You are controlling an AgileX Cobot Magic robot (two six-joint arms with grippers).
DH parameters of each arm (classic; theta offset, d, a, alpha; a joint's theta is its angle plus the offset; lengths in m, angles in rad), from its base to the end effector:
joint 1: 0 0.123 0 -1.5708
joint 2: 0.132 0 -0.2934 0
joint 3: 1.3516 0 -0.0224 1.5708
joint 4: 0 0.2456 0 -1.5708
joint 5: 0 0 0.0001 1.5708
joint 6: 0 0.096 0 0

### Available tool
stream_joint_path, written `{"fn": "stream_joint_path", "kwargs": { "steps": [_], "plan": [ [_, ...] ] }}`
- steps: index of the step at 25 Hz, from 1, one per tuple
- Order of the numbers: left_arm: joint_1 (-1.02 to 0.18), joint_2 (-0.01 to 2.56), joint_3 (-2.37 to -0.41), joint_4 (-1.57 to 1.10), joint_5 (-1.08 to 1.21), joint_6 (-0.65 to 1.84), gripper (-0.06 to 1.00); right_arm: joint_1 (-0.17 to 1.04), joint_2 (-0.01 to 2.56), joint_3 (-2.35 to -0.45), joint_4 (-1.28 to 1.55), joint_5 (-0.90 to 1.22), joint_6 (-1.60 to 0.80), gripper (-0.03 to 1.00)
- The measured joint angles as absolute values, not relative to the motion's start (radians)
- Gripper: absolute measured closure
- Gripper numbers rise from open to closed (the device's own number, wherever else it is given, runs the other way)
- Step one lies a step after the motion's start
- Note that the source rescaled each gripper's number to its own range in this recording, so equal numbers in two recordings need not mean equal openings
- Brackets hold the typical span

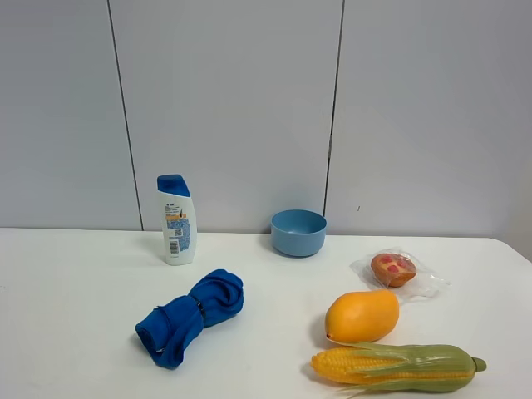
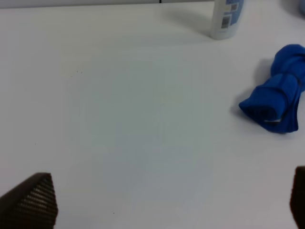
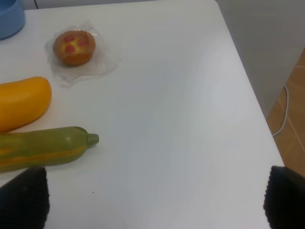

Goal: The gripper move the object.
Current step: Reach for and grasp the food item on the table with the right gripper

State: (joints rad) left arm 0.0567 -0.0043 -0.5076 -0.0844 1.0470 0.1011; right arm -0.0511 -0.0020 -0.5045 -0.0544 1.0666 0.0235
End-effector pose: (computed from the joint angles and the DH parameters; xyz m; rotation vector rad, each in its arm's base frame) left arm -0.0141 -0.0078 0.2759 0.0485 2.0153 -0.0002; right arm -0.0147 -0.0038 0.2733 0.0791 2.0420 -0.0824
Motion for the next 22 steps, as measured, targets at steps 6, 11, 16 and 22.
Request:
{"fn": "stream_joint_path", "kwargs": {
  "steps": [6, 11, 16, 22],
  "plan": [
    [0.057, -0.004, -0.508, -0.084, 1.047, 0.101, -0.06, -0.051, -0.002, -0.504, -0.054, 1.067, 0.023, 0.10],
    [0.057, -0.004, -0.508, -0.084, 1.047, 0.101, -0.06, -0.051, -0.002, -0.504, -0.054, 1.067, 0.023, 0.10],
    [0.057, -0.004, -0.508, -0.084, 1.047, 0.101, -0.06, -0.051, -0.002, -0.504, -0.054, 1.067, 0.023, 0.10],
    [0.057, -0.004, -0.508, -0.084, 1.047, 0.101, -0.06, -0.051, -0.002, -0.504, -0.054, 1.067, 0.023, 0.10]
  ]
}}
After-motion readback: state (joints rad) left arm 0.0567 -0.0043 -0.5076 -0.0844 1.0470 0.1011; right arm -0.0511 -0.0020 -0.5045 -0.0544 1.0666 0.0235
